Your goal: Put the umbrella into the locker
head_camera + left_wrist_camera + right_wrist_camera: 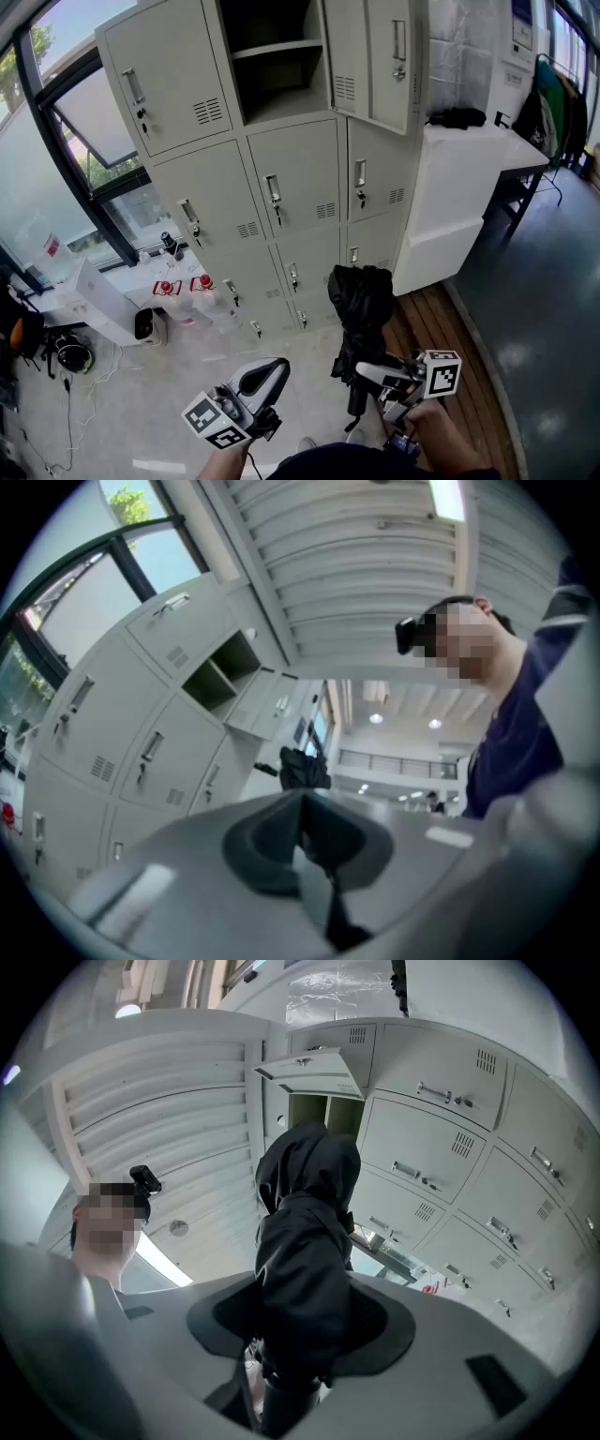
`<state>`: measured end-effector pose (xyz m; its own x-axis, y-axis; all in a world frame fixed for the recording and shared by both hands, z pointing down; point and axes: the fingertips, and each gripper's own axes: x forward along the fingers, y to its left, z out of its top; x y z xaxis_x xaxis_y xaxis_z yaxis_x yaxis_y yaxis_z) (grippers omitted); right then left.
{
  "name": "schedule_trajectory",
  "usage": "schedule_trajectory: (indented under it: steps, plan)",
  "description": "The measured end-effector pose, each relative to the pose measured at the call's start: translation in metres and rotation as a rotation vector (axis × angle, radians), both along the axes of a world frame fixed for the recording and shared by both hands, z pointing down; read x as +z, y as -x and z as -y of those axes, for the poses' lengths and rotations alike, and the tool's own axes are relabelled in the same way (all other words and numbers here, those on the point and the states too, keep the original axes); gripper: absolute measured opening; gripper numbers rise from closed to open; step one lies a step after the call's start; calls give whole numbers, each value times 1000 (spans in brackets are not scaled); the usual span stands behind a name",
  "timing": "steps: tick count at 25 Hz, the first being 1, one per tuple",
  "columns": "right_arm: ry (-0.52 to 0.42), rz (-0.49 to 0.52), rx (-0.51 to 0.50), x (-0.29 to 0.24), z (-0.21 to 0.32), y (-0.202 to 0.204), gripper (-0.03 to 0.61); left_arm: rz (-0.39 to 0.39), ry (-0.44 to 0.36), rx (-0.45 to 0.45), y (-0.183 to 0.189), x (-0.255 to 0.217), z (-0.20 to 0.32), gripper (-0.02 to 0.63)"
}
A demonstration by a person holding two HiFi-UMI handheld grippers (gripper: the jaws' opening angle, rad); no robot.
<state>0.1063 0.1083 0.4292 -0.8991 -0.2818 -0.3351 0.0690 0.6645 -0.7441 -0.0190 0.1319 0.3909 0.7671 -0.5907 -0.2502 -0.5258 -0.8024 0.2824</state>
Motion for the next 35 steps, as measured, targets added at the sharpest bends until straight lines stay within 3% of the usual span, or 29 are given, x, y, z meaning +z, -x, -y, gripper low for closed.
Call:
schedule_trajectory:
  steps: [13, 20, 25, 35]
  plan:
    - [-6, -27, -4, -9, 12, -23, 204, -3, -16, -30, -25, -5, 7, 3]
    - [-91, -115, -6, -24, 21, -51, 204, -13, -32, -81, -53, -11, 6, 3]
    - [-123, -116, -13, -36, 31, -63, 204, -5, -48, -107, -65, -17, 5, 3]
    - [-206, -194, 38, -56, 77, -52, 204, -5, -47, -105, -59, -14, 34, 3]
